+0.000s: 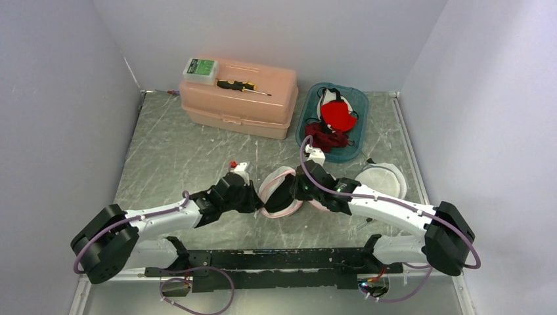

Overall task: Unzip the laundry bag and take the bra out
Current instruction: Pick up the bra from the laundry bag.

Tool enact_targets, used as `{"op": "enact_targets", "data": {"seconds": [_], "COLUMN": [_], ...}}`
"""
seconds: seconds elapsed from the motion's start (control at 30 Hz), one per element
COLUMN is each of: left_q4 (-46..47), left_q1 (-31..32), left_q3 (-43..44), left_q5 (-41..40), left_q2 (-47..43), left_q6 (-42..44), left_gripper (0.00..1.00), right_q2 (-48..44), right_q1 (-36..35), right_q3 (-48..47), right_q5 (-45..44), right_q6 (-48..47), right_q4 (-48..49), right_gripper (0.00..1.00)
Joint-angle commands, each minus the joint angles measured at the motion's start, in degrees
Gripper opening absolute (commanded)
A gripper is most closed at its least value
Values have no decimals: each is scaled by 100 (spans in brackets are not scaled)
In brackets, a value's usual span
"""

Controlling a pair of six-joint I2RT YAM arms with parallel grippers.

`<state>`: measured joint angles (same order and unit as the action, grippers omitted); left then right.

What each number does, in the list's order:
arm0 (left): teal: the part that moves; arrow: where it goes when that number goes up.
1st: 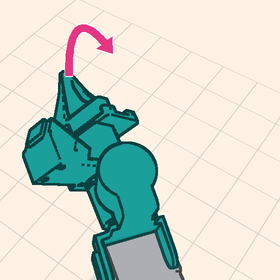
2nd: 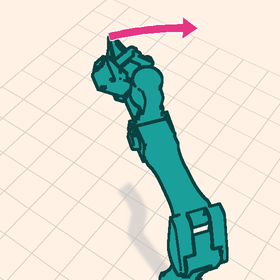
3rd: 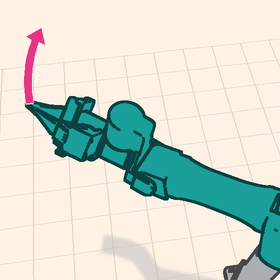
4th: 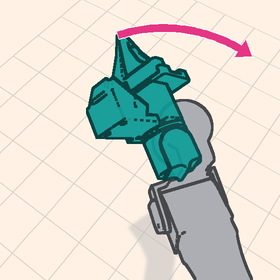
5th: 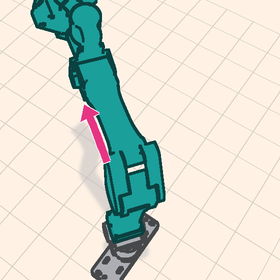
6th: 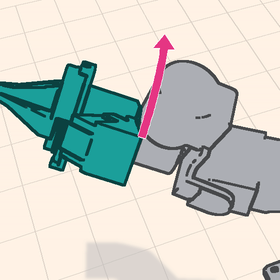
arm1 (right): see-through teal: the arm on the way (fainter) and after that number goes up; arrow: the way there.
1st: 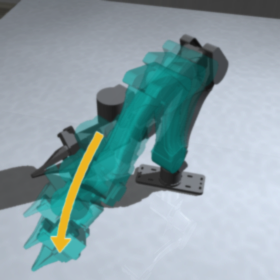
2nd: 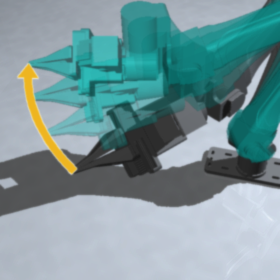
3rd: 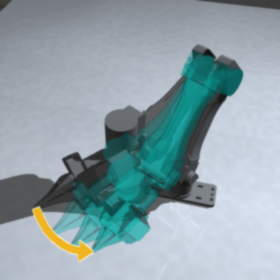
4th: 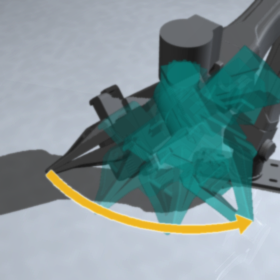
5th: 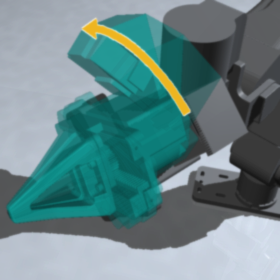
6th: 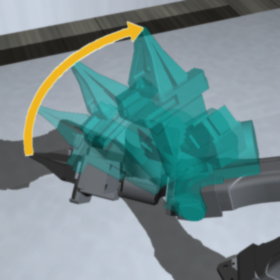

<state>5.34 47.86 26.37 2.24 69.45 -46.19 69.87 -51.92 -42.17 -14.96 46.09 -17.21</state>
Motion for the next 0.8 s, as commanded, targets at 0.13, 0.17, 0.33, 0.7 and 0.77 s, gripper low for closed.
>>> {"op": "enact_targets", "data": {"seconds": [0.13,0.17,0.33,0.7,0.77], "left_q4": [90,30,-314,-1020,-1119], "left_q1": [83,82,82,79,82], "left_q3": [192,219,432,926,940], "left_q5": [56,31,-63,-215,-368], "left_q2": [-192,-210,-328,-226,-224], "left_q6": [-88,-94,-68,-58,-118], "left_gripper": [3,3,3,3,9], "right_q2": [-405,-517,-847,-1518,-1659], "right_q1": [-14,-26,-165,-529,-530], "right_q3": [-378,-353,-398,-968,-1022], "right_q5": [-62,65,738,1551,1508], "right_q6": [-528,-826,-2112,-3606,-3809], "right_q4": [95,166,244,50,-69], "right_gripper": [0,0,0,0,0]}}
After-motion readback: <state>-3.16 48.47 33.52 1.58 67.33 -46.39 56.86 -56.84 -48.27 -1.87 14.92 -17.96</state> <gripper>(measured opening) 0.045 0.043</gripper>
